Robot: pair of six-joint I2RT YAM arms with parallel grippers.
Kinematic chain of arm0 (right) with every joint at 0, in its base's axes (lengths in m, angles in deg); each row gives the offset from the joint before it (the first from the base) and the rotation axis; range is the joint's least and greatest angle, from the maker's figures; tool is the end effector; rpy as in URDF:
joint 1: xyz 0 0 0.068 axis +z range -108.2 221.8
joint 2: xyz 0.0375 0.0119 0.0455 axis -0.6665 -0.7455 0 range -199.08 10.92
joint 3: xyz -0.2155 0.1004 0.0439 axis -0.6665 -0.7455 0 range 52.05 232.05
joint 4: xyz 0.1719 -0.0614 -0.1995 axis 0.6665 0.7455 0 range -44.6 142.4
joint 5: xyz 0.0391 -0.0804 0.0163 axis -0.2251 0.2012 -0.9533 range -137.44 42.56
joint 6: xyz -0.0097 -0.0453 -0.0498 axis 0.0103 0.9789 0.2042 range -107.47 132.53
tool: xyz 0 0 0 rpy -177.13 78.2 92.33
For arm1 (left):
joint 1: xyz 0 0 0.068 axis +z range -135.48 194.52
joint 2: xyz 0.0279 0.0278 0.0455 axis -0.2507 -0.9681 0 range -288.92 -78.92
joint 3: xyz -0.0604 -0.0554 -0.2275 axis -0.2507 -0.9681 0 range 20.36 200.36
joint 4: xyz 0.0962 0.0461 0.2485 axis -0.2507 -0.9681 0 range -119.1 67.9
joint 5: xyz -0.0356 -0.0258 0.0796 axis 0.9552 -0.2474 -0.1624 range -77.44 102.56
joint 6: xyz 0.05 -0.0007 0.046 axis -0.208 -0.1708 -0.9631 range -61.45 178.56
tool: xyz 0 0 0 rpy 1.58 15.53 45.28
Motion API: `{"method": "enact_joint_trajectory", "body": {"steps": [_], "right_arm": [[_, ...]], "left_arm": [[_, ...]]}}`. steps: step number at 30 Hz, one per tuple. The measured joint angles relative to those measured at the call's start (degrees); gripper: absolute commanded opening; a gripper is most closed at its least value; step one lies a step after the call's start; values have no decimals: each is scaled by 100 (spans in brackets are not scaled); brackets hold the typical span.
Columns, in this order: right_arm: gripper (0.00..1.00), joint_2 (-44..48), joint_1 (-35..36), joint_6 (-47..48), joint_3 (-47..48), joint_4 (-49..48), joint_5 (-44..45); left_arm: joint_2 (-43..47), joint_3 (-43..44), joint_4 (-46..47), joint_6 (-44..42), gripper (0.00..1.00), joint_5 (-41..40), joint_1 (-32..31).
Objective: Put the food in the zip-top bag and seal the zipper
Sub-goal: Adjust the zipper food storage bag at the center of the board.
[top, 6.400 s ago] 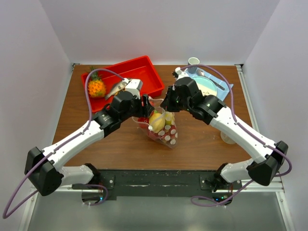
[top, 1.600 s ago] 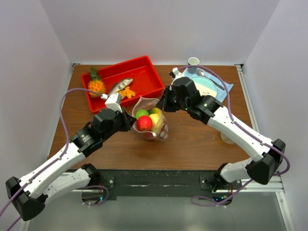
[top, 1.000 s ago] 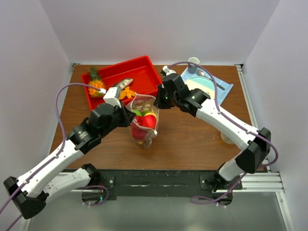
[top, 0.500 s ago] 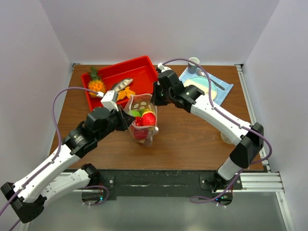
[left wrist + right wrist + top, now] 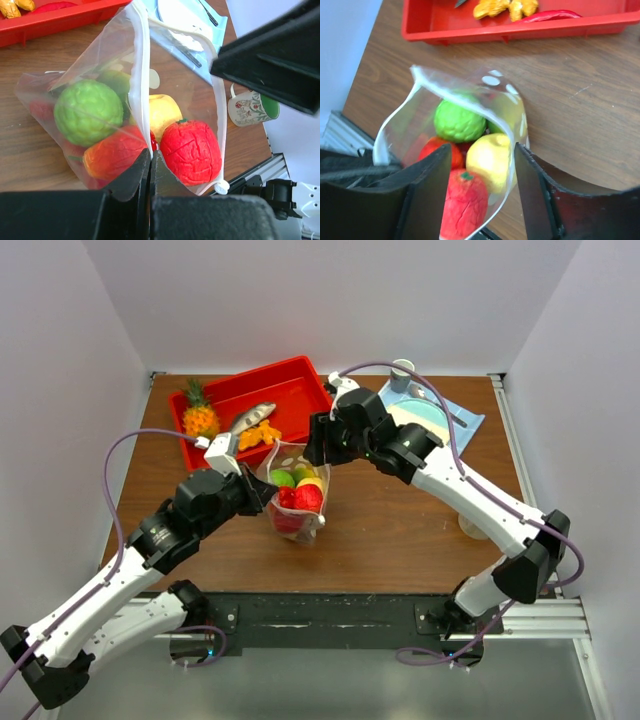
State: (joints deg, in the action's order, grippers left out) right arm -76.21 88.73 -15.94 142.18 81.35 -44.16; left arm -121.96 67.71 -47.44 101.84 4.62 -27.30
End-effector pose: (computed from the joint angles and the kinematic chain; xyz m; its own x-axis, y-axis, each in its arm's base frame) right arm 0.2531 0.2662 0.3483 -0.6586 -0.0076 -0.7524 -0.4352 0.8196 0.3726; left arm 0.1686 -0.1408 0.3048 -0.5816 -0.3909 -0.7134 0.2273 0.7640 -0.6038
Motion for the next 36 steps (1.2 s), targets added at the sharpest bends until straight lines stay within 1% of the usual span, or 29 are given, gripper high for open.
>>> {"method": "enact_joint_trajectory", "body": {"steps": [4,11,18,23,28,36], "right_arm": [[66,297,214,186,-125,68,22],[66,1027,555,468,-785,354,81],[66,1331,905,564,-1316,660,262],[67,1209,1014,562,-1388,697,385],[68,855,1056,562,-1377,691,479],[71,87,1071,533,-870,715,960]], "left_arm": [[7,-4,2,74,0,-68,0],[4,-4,9,142,0,-149,0],[-46,-4,52,221,0,-151,0],[-72,-2,85,221,0,-149,0],[-109,-13,85,219,0,-144,0],[-125,-35,85,216,0,-74,0]]}}
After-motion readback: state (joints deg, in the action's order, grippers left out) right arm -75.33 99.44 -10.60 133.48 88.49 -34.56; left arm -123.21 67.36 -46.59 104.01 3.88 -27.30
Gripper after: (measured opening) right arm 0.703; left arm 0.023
